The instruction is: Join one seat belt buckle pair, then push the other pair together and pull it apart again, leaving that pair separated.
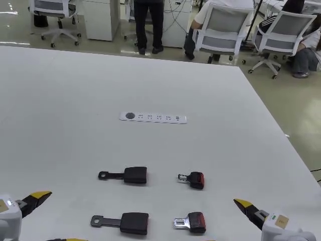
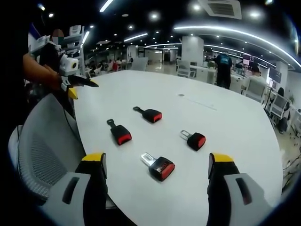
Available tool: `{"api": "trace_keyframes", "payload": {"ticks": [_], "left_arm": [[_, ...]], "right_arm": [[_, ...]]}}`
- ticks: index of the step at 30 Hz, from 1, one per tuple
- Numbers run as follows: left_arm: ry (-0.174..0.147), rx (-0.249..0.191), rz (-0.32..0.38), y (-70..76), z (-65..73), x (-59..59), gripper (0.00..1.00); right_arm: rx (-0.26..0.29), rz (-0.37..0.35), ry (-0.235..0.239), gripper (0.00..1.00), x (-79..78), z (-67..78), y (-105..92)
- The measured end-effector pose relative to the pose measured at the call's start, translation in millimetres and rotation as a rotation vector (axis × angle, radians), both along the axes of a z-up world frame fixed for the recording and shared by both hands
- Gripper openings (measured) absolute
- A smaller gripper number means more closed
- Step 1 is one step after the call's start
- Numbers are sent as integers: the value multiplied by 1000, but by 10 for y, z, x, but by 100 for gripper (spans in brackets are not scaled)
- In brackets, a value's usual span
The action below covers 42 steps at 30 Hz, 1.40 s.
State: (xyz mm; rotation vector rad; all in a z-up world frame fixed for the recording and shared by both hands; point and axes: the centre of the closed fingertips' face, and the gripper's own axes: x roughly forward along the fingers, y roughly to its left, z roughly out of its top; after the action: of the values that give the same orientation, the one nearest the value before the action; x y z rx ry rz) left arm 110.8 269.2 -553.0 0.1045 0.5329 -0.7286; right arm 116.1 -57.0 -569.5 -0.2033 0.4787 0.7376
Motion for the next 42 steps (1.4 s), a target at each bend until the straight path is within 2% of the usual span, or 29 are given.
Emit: {"api": "trace_keyframes", "payload": {"ticks": [8,13,20,26,33,35,42], "left_arm": [[7,2,-24,-111,-33,-2,98],[25,-2,-38,-170,-132,-23,98],[37,-1,-62,-291,-163,13,98],[46,3,-76,-375,-201,42,97],[60,12,-97,-505,-243,84,97],[65,9,-99,-483,-277,83,97],[79,23,-118,-545,-342,142,96]], "right_arm": [[-5,12,23,88,-36,-64,23],[-8,15,38,88,-55,-108,17],[-11,19,52,87,-56,-154,6],[-13,24,61,86,-10,-196,-11],[-25,40,81,85,39,-314,-26],[-25,43,88,84,62,-348,-32],[-28,67,107,83,88,-379,28]]}}
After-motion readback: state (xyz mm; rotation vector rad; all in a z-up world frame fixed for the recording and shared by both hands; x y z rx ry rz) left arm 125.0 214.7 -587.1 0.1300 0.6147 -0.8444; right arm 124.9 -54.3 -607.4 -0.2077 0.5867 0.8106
